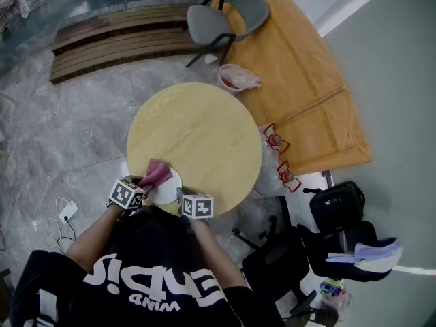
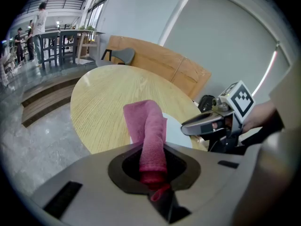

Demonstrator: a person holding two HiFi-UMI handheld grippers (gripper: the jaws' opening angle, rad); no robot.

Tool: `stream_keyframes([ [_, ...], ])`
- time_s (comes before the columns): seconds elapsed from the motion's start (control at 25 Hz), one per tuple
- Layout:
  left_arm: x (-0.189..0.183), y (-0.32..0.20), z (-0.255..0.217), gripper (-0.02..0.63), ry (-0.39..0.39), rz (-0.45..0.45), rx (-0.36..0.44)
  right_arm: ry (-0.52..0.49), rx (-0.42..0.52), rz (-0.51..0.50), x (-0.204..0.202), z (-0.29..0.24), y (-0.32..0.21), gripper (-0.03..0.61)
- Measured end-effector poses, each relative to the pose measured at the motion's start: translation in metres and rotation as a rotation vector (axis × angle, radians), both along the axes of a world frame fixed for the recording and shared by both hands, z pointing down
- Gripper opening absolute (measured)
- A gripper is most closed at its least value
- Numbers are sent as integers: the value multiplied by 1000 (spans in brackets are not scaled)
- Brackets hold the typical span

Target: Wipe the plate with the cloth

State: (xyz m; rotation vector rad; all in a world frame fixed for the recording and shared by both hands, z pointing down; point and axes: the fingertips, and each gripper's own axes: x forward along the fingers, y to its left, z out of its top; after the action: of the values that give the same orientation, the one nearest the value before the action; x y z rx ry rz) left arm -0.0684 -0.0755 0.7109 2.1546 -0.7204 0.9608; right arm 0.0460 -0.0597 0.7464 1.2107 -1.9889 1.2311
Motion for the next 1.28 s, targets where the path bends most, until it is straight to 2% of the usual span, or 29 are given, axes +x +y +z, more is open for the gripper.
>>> stream_keyframes([
  [0.4,-3,-7,-8,51,4,-27,7,8,1,-23,3,-2,1,78],
  [0.64,3,-24,-41,51,48,-46,58,-41,55,-18,7,-36,-14,78],
  [0.76,15,-39,-75,51,105,-41,131,-28,175,-2,11,-73,-34,71],
  [0.92,34,-61,-131,51,182,-33,272,20,410,18,12,-146,-65,57],
  [1.04,45,-69,-172,51,220,-8,381,15,581,4,4,-211,-72,47],
  [1.12,49,-69,-197,51,240,8,446,-4,656,2,-2,-244,-67,43],
  [1.28,51,-65,-233,51,283,7,569,-14,749,18,-6,-284,-50,37],
])
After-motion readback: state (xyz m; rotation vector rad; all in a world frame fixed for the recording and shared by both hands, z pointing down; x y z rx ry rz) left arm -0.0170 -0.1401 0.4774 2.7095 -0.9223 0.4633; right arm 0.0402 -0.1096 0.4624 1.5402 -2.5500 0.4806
